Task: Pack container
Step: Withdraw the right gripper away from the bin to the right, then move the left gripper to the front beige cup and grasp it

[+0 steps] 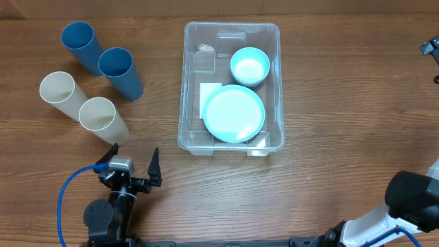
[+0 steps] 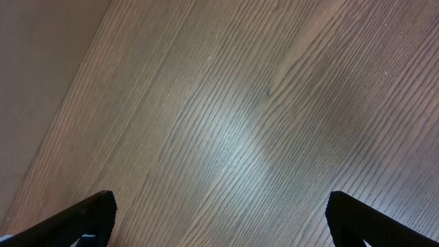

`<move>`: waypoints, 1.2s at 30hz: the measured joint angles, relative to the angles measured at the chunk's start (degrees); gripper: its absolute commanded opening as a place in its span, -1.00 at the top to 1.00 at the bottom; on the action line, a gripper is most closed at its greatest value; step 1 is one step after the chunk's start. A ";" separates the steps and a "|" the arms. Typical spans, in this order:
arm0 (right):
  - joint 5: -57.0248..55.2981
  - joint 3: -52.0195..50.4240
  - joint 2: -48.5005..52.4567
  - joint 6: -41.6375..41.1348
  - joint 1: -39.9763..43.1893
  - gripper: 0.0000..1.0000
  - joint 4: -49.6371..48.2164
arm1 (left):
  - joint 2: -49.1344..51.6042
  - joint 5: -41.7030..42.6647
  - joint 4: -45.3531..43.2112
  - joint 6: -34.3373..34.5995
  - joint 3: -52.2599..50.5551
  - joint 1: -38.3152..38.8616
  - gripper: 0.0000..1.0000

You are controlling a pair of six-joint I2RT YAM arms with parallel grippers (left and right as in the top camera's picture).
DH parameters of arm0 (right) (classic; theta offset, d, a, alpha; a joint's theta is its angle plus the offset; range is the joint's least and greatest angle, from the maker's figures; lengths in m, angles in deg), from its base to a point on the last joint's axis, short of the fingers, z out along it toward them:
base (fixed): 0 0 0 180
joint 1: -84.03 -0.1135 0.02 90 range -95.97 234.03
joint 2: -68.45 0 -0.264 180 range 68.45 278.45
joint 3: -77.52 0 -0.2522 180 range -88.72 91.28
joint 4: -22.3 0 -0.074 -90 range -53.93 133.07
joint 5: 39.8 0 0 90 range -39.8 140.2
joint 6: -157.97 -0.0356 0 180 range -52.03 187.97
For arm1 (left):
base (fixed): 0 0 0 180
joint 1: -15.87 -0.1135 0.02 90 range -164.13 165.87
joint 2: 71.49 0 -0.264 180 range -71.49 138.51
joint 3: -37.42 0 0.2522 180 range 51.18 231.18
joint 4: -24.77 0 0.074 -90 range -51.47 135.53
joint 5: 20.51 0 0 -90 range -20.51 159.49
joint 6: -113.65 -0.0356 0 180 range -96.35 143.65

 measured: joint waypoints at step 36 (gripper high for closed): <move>0.00 0.00 0.00 -0.02 -0.02 -1.00 0.07 | 75.45 2.08 59.71 -2.05 80.72 0.00 -1.00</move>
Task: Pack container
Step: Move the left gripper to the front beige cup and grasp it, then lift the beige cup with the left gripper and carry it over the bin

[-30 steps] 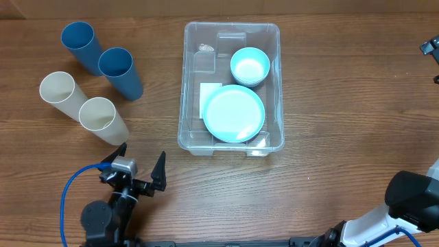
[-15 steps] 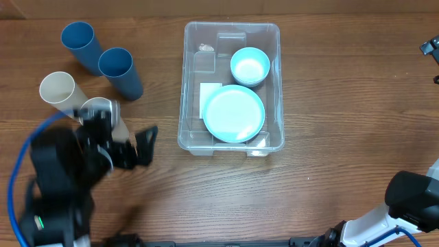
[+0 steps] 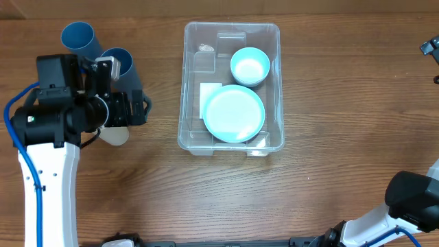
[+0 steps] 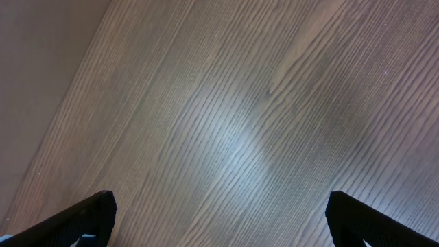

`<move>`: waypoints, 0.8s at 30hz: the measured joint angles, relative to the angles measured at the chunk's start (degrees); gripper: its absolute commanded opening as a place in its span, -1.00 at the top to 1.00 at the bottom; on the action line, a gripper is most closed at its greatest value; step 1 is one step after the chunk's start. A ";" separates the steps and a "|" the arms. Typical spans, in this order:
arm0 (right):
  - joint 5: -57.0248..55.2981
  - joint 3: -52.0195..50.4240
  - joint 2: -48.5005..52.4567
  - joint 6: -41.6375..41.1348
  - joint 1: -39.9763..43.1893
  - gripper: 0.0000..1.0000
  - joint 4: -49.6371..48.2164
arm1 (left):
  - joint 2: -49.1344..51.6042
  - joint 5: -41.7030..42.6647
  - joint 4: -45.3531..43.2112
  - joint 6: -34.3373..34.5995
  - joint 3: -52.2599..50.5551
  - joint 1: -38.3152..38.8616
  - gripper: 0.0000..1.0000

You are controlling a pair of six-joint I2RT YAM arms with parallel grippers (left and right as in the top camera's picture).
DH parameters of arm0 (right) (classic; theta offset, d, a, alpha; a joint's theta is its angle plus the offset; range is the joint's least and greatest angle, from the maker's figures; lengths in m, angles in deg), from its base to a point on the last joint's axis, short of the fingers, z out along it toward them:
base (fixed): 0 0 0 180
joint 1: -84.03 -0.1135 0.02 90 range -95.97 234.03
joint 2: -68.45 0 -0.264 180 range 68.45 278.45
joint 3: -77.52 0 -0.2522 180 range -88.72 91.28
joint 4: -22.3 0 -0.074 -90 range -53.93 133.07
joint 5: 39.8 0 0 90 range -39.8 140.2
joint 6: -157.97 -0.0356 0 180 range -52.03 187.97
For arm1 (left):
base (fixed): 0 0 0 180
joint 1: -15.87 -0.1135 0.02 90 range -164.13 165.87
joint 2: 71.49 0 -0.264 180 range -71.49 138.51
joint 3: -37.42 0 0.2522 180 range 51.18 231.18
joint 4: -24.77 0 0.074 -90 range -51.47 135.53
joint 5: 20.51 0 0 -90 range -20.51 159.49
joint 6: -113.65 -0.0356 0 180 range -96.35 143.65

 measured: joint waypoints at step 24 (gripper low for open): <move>-0.02 0.02 0.00 0.00 0.00 -1.00 0.04 | 22.08 -19.17 0.33 5.05 0.33 -0.04 0.86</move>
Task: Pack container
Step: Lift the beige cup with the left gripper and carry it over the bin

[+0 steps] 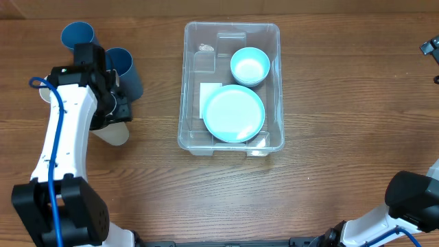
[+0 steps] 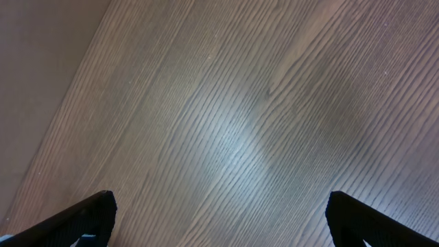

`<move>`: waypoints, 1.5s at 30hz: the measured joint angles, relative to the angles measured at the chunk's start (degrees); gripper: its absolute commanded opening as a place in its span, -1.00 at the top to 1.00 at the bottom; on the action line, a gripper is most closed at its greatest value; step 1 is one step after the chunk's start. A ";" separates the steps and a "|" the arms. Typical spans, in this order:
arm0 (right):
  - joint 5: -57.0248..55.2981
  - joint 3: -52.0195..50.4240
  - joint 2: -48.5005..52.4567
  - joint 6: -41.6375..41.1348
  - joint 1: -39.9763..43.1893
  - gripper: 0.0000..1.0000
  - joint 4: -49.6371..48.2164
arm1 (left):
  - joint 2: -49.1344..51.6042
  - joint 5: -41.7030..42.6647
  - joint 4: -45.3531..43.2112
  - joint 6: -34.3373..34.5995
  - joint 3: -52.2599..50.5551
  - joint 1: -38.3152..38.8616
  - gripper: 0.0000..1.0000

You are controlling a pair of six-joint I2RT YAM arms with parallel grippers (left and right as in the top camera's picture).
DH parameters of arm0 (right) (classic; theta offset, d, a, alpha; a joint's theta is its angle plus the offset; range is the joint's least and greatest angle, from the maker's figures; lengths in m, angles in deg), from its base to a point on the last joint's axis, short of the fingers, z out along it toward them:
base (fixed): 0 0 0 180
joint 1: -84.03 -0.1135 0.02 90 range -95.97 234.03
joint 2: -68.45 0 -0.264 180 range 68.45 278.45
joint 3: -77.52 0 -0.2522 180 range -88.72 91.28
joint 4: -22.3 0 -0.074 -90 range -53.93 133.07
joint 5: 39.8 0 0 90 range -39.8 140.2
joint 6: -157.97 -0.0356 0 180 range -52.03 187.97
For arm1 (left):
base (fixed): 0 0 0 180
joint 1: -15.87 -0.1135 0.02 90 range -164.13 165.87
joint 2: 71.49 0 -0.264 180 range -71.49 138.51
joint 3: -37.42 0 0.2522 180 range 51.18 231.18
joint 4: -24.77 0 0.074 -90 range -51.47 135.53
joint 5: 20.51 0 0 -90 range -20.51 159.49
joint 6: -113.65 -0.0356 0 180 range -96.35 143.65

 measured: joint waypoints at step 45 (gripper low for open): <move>0.00 0.00 0.00 0.02 0.00 -1.00 -0.04 | 20.63 -5.14 -2.01 -3.48 43.01 32.94 0.92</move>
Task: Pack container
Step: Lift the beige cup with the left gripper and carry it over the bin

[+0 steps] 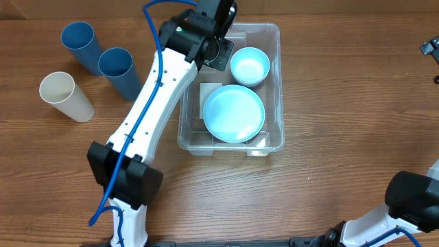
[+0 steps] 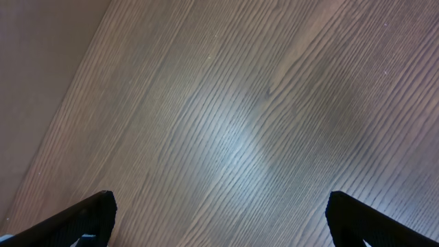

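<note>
The clear plastic container (image 1: 276, 41) holds a light blue bowl (image 1: 250, 66), a light blue plate (image 1: 234, 113) and a white square piece (image 1: 208, 91). My left arm reaches over the container's far left corner. Its gripper (image 1: 218, 51) points down there, with its fingers hidden under the wrist. One cream cup (image 1: 65, 96) and two blue cups (image 1: 82, 44) (image 1: 120, 68) lie on the table at the left. No other cream cup shows. My right gripper (image 2: 219, 216) is open over bare wood, holding nothing.
The right arm's base (image 1: 411, 199) sits at the near right corner. The left arm's base (image 1: 123, 182) stands at the front, its white links slanting across the table between the cups and the container. A dark fixture (image 1: 431, 48) sticks in at the right edge.
My left gripper was down at the cream cups on the left and is now over the container's far left corner. The nearer cream cup is gone from its spot. The right gripper is unchanged.
My left gripper first stood open near the table's front left, with two blue and two cream cups untouched. Then it was over the cream cups, then down at the nearer one. Now it is above the container, and only one cream cup lies on the table.
</note>
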`<move>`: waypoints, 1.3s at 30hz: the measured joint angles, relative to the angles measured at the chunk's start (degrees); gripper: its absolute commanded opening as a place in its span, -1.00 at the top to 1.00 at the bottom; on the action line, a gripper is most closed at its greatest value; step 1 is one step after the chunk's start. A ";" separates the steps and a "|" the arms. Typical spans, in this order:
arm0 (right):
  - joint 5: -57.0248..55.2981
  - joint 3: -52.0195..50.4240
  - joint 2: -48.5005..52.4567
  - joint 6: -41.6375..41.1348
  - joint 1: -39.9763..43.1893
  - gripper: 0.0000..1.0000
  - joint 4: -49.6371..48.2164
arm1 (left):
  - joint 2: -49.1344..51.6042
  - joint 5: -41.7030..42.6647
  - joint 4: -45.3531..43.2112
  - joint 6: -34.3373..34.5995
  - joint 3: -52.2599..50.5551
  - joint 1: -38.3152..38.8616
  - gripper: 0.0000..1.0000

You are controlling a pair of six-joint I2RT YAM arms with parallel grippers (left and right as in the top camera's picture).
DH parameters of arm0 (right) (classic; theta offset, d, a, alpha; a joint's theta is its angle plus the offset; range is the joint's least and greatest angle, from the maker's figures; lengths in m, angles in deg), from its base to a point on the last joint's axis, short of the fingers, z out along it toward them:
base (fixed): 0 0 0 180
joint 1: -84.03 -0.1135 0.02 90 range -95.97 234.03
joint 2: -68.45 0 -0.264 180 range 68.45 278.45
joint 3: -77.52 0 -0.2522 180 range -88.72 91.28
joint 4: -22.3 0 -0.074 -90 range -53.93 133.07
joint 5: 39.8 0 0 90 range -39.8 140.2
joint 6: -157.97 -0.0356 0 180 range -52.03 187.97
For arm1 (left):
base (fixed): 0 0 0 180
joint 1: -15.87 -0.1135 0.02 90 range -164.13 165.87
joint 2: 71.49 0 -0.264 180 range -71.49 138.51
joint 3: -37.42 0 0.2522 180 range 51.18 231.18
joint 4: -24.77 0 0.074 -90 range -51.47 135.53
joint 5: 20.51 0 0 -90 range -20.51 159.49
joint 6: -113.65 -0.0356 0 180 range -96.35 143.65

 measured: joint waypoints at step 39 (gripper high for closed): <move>0.00 0.00 0.00 -0.02 0.00 -1.00 0.00 | 10.60 -1.11 -7.56 2.29 0.00 -1.57 0.18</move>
